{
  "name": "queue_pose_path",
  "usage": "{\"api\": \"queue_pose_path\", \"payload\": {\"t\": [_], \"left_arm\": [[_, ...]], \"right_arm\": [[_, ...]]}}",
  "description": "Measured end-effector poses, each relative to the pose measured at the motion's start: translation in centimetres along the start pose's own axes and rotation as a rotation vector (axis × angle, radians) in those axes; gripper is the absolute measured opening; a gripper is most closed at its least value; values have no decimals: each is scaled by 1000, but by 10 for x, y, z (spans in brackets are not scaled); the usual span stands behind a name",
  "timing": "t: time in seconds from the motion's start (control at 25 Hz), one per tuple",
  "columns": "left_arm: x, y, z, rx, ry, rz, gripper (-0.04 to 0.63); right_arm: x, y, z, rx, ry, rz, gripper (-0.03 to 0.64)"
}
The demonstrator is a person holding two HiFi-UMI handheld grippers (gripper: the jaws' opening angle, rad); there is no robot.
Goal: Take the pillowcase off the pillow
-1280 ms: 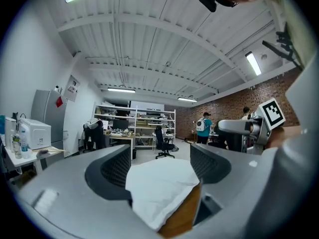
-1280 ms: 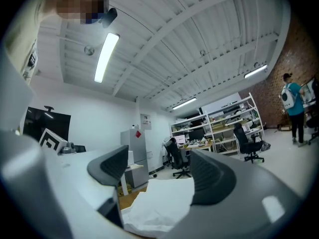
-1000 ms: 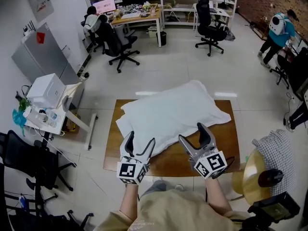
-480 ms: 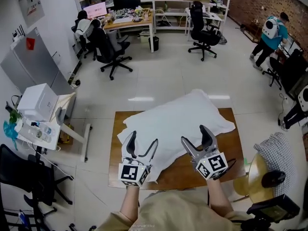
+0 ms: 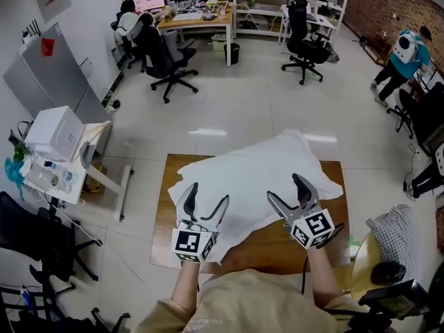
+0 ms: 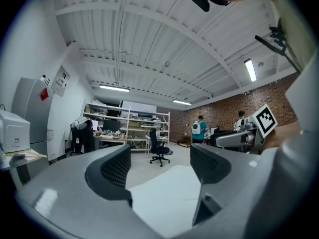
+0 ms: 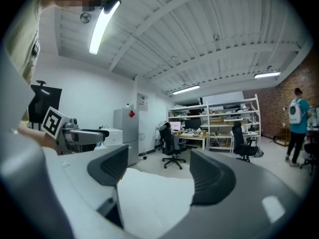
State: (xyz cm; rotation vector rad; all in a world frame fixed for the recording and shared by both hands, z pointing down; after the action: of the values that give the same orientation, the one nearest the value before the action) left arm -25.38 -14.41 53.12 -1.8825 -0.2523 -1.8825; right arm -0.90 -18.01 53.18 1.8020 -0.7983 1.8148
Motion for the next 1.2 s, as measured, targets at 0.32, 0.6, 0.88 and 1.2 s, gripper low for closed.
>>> {"api": "queue_pose_path", "payload": {"t": [0.32,0.6,0.88,1.2], "left_arm": [[9,21,20,-43,118,-65,374],[28,23,36,-102,158,-132,374],[47,17,53,-150,151,-154,374],[62,10,62,-174,141,-165,374]], "right_arm": [[78,59,68,-416,-301,-448,390],[202,100,113,-636,-586,-897,277],[266,116,118,-719,-556,-1029,227],[320,130,125,-506,-567,-1049,105]]}}
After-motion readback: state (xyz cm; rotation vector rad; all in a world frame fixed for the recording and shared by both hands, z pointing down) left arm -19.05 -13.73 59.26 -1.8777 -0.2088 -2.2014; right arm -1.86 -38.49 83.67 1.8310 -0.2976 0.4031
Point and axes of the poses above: the fingertips, and each gripper's own axes: y forward along the fingers, z to its right, x out of its underside, the point moved 6 cm from there along -y, backward along the fingers
